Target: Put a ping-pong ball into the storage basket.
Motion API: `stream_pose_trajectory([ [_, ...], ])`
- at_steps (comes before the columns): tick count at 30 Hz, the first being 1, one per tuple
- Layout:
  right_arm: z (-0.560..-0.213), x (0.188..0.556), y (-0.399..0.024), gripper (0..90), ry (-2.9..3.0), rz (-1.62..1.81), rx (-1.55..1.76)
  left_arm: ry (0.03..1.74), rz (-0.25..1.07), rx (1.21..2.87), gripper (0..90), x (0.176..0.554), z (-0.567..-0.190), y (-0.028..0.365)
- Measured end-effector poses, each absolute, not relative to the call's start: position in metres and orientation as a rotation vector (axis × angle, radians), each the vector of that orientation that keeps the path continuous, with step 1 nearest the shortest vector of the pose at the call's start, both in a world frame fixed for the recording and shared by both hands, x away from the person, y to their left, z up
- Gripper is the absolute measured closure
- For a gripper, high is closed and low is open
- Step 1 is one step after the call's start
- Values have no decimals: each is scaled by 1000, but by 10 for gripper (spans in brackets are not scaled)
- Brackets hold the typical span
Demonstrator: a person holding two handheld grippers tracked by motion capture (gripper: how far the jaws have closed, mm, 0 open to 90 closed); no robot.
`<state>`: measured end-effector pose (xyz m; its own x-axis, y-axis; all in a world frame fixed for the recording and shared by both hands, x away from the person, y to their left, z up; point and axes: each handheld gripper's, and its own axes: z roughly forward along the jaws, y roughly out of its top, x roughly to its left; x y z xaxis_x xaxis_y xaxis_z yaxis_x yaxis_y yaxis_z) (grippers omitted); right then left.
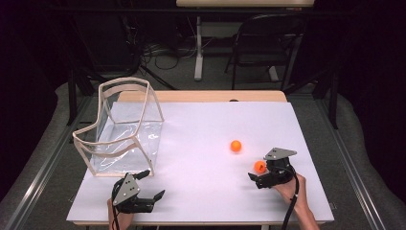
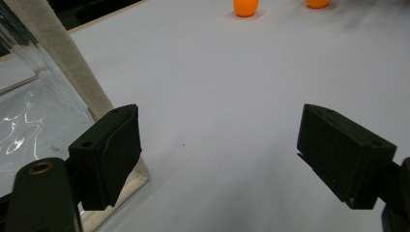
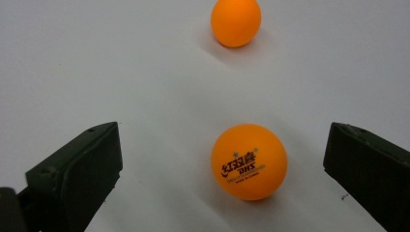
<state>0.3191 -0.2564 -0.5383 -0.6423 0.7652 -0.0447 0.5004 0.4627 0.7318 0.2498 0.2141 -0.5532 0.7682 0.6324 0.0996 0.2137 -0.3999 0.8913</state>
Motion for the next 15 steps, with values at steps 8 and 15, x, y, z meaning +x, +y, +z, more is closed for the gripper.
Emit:
stream_pose_trajectory([
  [8,-541,322,-252,141,2367,926,1079,636,534,1973,158,250,-553,214],
  [15,-542,324,-251,261,2359,882,1108,638,532,1969,157,250,-553,214],
])
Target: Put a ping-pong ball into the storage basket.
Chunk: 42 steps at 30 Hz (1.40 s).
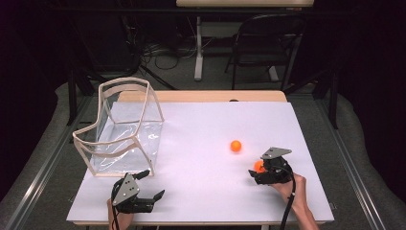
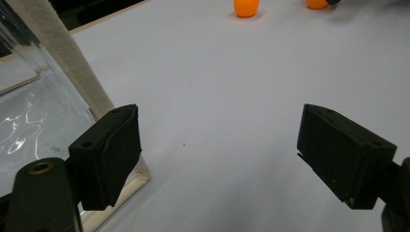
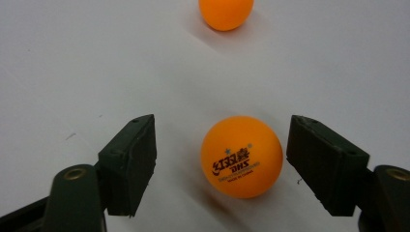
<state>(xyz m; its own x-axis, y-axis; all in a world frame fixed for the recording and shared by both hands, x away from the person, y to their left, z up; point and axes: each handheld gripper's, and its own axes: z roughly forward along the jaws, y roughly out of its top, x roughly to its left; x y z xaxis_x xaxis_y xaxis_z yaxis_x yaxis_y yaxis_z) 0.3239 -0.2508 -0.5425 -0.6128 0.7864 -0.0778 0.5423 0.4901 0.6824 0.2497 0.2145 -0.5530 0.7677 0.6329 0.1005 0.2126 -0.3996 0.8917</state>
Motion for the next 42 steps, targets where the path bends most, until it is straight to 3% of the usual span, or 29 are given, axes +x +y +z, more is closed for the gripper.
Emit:
stream_pose_trajectory([
  [20,-547,325,-253,496,2334,817,1149,639,535,1970,157,250,-553,216],
  [42,-536,319,-245,500,2325,831,1089,645,532,1969,157,250,-553,217],
])
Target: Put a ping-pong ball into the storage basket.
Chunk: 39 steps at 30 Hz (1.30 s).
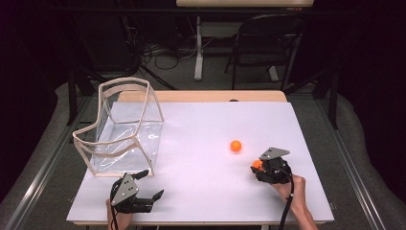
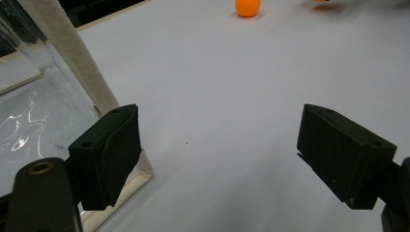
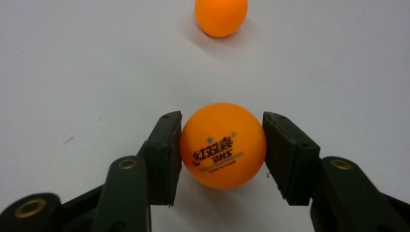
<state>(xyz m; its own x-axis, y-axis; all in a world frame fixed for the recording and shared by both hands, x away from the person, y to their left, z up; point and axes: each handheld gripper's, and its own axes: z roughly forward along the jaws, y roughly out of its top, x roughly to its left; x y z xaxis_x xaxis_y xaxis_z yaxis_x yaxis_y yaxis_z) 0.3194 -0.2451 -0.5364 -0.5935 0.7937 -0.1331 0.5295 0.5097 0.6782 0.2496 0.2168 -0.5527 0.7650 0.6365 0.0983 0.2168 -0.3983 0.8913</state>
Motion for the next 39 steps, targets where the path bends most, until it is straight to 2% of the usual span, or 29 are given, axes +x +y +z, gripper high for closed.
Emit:
stream_pose_trajectory([
  [39,-525,314,-208,501,2385,903,981,641,536,1968,157,249,-553,216],
])
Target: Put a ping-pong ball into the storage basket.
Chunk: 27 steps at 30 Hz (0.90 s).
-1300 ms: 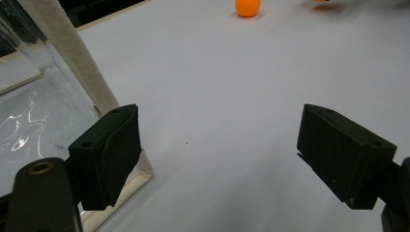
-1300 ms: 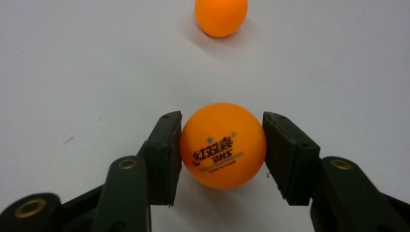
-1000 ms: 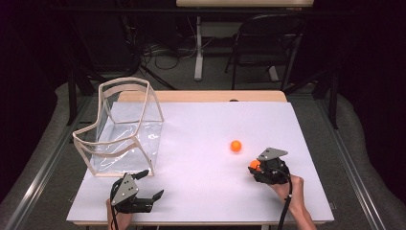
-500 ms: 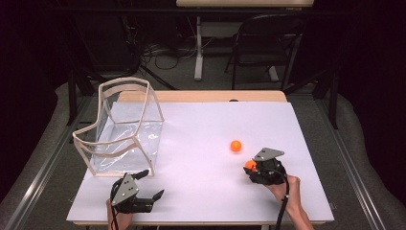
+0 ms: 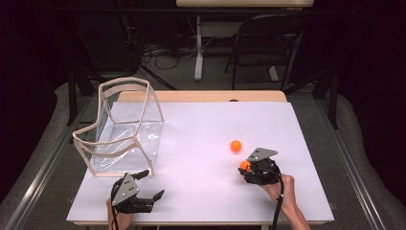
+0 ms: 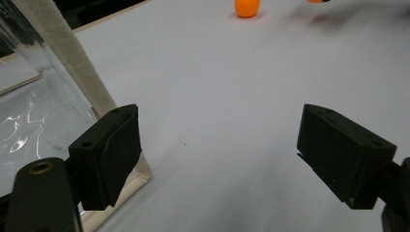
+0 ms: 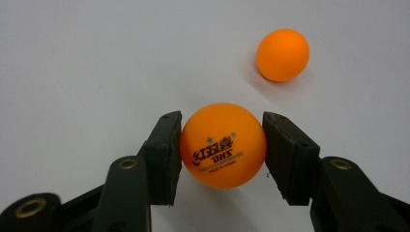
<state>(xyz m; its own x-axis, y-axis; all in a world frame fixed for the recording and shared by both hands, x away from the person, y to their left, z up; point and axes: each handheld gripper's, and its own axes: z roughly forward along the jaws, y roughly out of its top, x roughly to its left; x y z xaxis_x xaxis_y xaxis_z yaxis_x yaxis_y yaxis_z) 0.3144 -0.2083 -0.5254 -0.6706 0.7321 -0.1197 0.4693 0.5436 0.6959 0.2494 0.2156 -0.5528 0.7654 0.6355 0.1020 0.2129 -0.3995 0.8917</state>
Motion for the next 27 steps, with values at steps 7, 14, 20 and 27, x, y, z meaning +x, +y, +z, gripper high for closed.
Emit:
stream_pose_trajectory([
  [7,-526,317,-200,502,2402,899,950,641,535,1968,157,250,-553,216],
  [14,-526,320,-192,502,2417,900,931,643,534,1966,158,250,-553,216],
  [20,-525,322,-187,502,2420,906,924,637,531,1969,157,250,-553,216],
  [27,-523,324,-181,502,2428,909,907,640,530,1967,157,250,-553,216],
])
